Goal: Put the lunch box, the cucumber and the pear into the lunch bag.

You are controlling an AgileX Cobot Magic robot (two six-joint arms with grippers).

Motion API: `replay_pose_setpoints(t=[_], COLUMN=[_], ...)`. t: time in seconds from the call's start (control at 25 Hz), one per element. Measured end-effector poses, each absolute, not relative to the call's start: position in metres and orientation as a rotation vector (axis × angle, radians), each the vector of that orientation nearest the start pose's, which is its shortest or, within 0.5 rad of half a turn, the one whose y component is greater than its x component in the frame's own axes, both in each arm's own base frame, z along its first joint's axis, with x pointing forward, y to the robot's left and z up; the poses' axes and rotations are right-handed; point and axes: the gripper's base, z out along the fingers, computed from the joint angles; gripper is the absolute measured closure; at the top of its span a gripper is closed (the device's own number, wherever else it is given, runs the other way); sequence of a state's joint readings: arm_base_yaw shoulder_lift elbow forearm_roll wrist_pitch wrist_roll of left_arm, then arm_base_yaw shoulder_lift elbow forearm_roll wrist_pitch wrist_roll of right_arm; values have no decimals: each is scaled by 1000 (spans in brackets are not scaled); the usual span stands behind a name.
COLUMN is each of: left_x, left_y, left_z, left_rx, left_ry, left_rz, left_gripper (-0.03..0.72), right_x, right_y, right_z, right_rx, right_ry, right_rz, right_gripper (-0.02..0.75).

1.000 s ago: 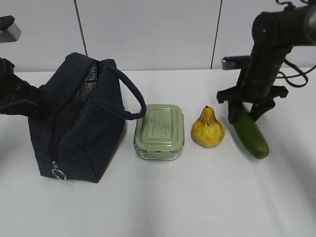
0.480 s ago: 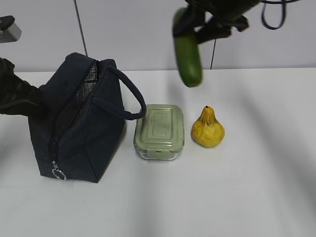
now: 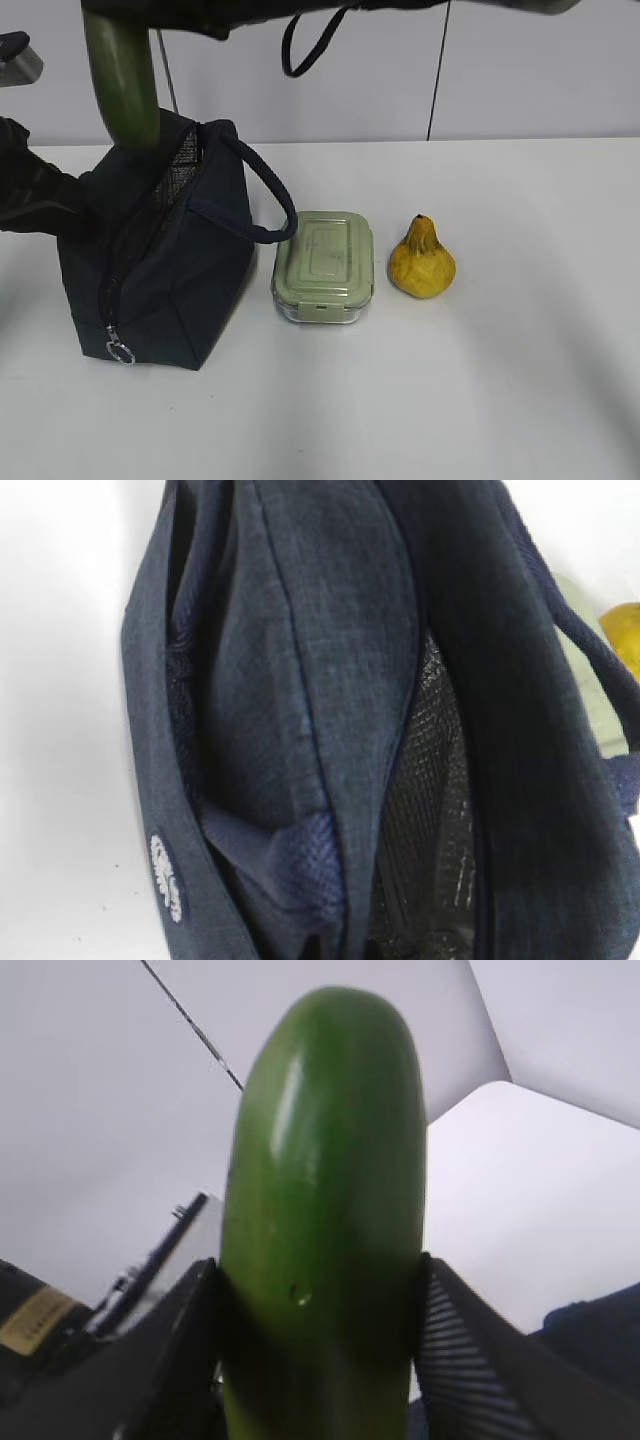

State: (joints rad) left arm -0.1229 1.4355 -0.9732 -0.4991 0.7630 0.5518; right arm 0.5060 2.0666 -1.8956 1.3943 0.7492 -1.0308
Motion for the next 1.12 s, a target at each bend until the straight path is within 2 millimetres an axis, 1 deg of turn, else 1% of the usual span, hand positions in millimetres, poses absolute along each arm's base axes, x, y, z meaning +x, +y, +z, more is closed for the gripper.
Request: replay_pose_setpoints(t=[0.2,0.28,0.32,0.4,0.52,0.56,0.64,0.76,0.84,0.88,0.92,1.0,1.08,1.12], left_x=[277,277,277,277,277,277,277,277,277,277,276,276,276,276], left_y=[-65,-65,-65,-65,-65,-65,-65,-65,-65,-65,-65,-65,-65,-65], left_z=[261,261,261,261,261,261,261,261,261,261,261,261,261,261], left_rx=[498,498,498,498,498,498,498,497,497,497,498,498,498,498], left_ry=[2560,2559,2559,2559,2559,2559,2560,2560,2560,2560,2561,2562,2562,2562], left_rz=[-428,-428,-428,-428,-428,-428,-429,-431,-431,-431,-431,-432,-432,-432], left_gripper=[704,704,704,704,704,704,704,704,704,704,704,704,704,704], right_x=[411,415,416,417,419,420,422,427,430,430,429,429,426,426], right_y=[298,299,300,301,298,295,286,262,238,224,212,184,160,147], right_z=[293,281,276,273,271,272,277,294,308,316,321,326,322,315], right_rx=[-747,-757,-766,-780,-785,-787,-805,-822,-831,-821,-832,-812,-757,-743], right_ry=[1848,1859,1865,1867,1869,1871,1862,1844,1861,1893,1934,2077,2280,2389], right_rz=[1187,1169,1168,1163,1153,1142,1124,1098,1048,1025,966,830,684,574], right_gripper=[318,317,302,262,141,118,101,101,114,127,136,150,155,158])
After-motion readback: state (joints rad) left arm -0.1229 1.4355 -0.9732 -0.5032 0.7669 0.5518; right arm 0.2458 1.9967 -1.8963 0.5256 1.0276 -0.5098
